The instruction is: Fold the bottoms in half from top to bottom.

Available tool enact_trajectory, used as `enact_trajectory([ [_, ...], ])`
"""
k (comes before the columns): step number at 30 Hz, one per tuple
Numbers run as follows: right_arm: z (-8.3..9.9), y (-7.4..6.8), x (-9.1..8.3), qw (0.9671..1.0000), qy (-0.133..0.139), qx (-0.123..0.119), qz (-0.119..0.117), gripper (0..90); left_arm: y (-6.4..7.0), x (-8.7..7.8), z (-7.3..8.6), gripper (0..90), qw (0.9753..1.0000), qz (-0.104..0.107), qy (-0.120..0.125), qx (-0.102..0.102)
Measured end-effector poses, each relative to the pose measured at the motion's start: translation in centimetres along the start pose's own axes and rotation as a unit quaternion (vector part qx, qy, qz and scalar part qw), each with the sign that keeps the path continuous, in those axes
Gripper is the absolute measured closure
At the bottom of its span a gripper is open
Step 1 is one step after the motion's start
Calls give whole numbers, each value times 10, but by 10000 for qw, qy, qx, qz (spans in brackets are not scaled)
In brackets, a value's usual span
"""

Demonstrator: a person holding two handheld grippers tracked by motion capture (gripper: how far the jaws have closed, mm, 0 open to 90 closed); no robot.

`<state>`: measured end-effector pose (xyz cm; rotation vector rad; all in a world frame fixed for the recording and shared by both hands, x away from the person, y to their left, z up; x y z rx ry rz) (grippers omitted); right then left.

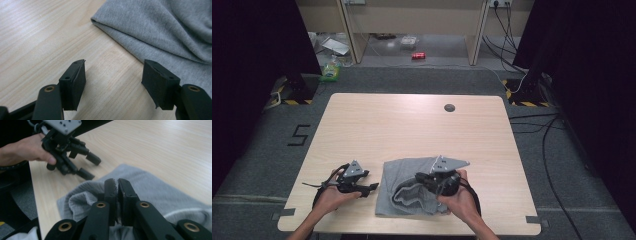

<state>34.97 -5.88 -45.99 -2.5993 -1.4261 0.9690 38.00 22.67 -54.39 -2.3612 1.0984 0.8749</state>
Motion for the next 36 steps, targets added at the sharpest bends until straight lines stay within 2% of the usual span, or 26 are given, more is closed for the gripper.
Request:
enact_trajectory([
  [3, 17, -3, -14, 9999, 86, 50, 28, 874, 0, 0, 0, 346, 10000, 1, -6, 3],
  [6, 34, -4, -20, 9999, 39, 68, 101, 876, 0, 0, 0, 346, 10000, -1, -10, 2],
  [12, 62, -5, -22, 9997, -111, 142, 162, 879, 0, 0, 0, 346, 10000, 17, -12, 17],
  [15, 72, -5, -21, 9992, -280, 70, 287, 879, 0, -1, 0, 347, 10000, 21, -32, 13],
  [17, 77, -5, -19, 9990, -317, 97, 310, 877, 0, -2, -1, 349, 9999, 35, -99, -6],
  [19, 79, -2, -18, 9987, -358, 208, 302, 854, 1, -3, -4, 356, 10000, 7, -34, -6],
  [21, 78, -1, -17, 9986, -357, 280, 278, 814, 3, -8, -9, 353, 9999, -54, 93, -3],
  [23, 74, -2, -19, 9986, -295, 319, 308, 736, 5, -13, -18, 342, 9995, -95, 289, -54],
  [27, 57, 0, -26, 9986, -10, 277, 456, 693, 20, -19, -40, 329, 9981, -15, 612, 27],
  [29, 50, 3, -26, 9983, 32, 270, 510, 690, 30, -17, -47, 320, 9979, 84, 634, 131],
  [32, 47, 10, -22, 9977, -94, 236, 622, 693, 48, -14, -56, 311, 9969, 265, 698, 252],
  [36, 60, 9, -15, 9962, -454, 57, 745, 697, 69, -16, -57, 301, 9954, 470, 714, 426],
])
Point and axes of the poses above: each handheld gripper's, and its own axes: x roughly forward along the jaws, z roughly out of its underside, y roughly to its right, the point moved 4 cm from there along x, roughly forward along the jaws, and after that the axes turned 9 degrees about x, right-handed, at the moved point
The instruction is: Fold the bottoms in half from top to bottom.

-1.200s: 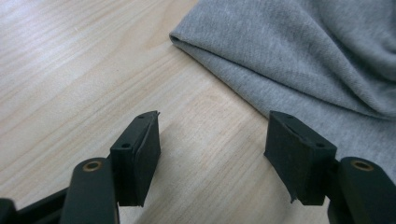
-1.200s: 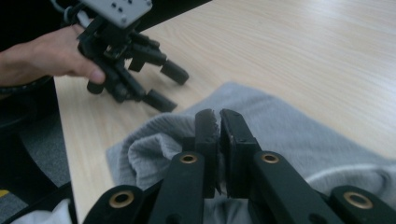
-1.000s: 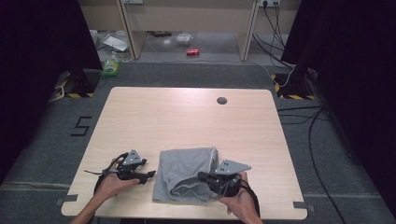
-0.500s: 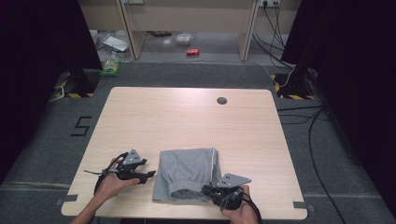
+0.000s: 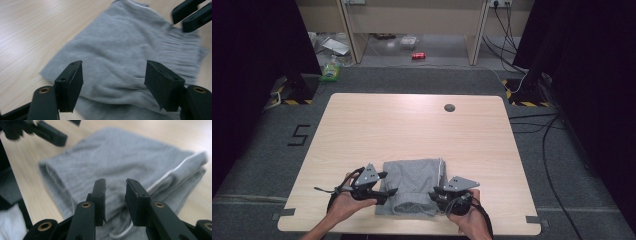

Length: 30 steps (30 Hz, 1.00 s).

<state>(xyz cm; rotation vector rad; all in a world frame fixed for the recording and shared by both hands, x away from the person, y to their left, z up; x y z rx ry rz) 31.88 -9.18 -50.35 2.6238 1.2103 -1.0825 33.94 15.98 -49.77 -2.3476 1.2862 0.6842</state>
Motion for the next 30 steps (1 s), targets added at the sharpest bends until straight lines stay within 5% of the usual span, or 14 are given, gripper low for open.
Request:
enact_trajectory([
  [6, 22, -13, 0, 9991, -224, -337, 135, 705, 23, 2, 20, 317, 9979, 72, -475, 425],
  [11, 28, -19, 5, 9981, -357, -471, 166, 701, 23, 2, 31, 333, 9978, 84, -545, 365],
  [15, 22, -17, 1, 9993, -271, -272, 39, 655, 22, -1, 29, 331, 9978, 47, -504, 433],
  [22, -4, -1, -14, 9994, 285, 45, 175, 554, 5, -12, 16, 303, 9999, -36, -132, 98],
  [30, -23, 26, -8, 9975, 437, 311, 469, 502, -25, -8, 13, 302, 9993, -280, -157, -199],
])
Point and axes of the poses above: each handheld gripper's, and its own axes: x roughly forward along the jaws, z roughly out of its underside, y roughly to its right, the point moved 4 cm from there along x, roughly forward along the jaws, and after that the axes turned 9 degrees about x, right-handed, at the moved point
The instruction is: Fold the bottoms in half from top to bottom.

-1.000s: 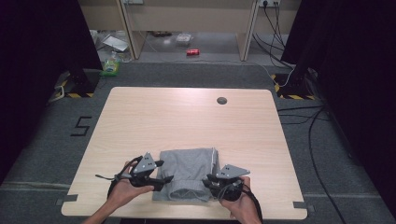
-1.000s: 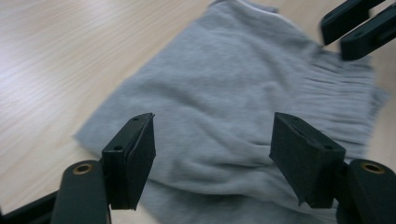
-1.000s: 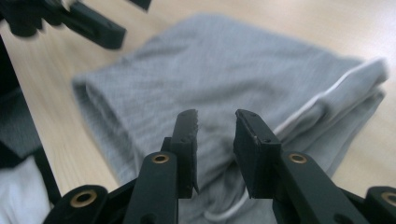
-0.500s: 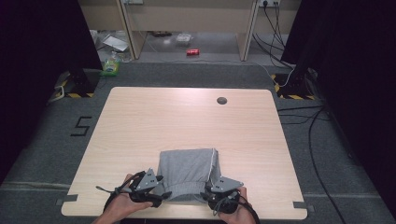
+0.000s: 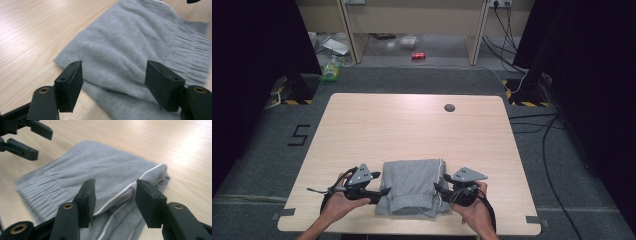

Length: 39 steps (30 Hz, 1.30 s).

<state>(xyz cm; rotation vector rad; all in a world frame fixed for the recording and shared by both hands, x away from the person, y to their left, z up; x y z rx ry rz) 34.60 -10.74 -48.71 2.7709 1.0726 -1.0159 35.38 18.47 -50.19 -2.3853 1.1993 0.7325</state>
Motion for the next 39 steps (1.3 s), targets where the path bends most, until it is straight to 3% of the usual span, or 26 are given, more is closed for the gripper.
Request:
enact_trajectory([
  [24, -32, 40, 44, 9989, -56, 259, 389, 486, -47, 27, 5, 302, 9978, -309, -273, -513],
  [39, -34, 58, 48, 9973, -41, 516, 518, 473, -62, 41, 9, 302, 9957, -313, -413, -771],
])
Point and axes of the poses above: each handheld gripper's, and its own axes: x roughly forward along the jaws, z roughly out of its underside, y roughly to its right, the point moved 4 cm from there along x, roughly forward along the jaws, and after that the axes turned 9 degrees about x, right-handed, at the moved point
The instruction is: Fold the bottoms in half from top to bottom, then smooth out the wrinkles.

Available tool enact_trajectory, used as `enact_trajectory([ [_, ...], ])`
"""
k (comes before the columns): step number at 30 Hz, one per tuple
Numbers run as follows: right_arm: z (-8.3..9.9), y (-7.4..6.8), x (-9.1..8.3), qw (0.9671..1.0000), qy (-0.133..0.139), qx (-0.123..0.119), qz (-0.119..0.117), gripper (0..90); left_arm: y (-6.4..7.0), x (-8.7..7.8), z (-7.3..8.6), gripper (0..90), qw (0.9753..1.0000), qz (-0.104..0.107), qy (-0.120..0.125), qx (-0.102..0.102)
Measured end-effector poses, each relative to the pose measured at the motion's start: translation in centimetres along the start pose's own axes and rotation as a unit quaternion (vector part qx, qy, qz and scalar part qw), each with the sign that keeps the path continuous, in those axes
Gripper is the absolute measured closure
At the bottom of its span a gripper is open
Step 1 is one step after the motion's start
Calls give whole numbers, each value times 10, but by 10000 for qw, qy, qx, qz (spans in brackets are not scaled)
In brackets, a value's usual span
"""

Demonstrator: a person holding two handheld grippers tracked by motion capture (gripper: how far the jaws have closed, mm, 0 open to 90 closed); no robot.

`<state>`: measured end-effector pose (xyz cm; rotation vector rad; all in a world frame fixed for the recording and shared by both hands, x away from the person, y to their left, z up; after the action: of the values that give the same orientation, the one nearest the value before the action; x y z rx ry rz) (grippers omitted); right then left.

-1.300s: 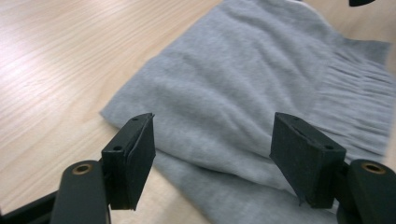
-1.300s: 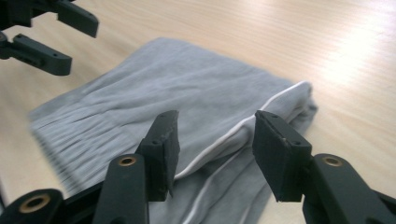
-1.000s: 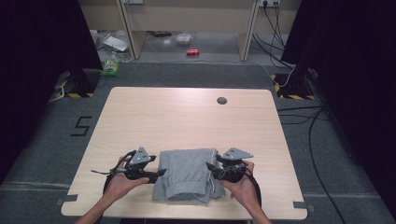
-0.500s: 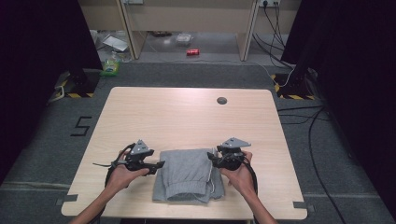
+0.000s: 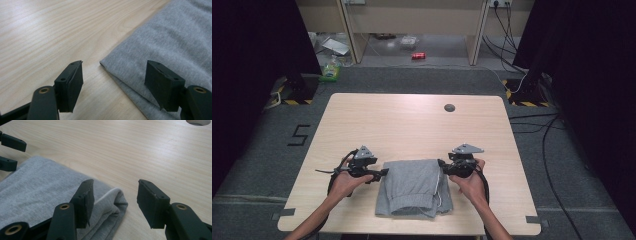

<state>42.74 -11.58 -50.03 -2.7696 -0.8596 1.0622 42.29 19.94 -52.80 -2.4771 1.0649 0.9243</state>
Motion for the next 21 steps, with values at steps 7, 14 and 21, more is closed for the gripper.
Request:
enact_trajectory([
  [7, -2, 1, 0, 9999, 58, 75, -72, 467, -1, 0, 0, 302, 10000, 0, 7, -23],
  [14, -2, -2, 6, 9999, -14, 9, -114, 465, 0, 4, 2, 304, 10000, 62, -53, -38],
  [21, 1, -1, 17, 9998, -172, 4, -74, 467, -1, 7, 3, 325, 9999, 57, -46, -75],
])
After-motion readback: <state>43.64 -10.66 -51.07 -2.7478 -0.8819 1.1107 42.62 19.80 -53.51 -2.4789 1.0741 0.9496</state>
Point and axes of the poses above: each handheld gripper's, and its own axes: x roughly forward along the jaws, z roughly out of its underside, y roughly to its right, the point moved 4 cm from there along x, roughly forward along the jaws, and after that the axes turned 9 degrees about x, right-handed, at the moved point
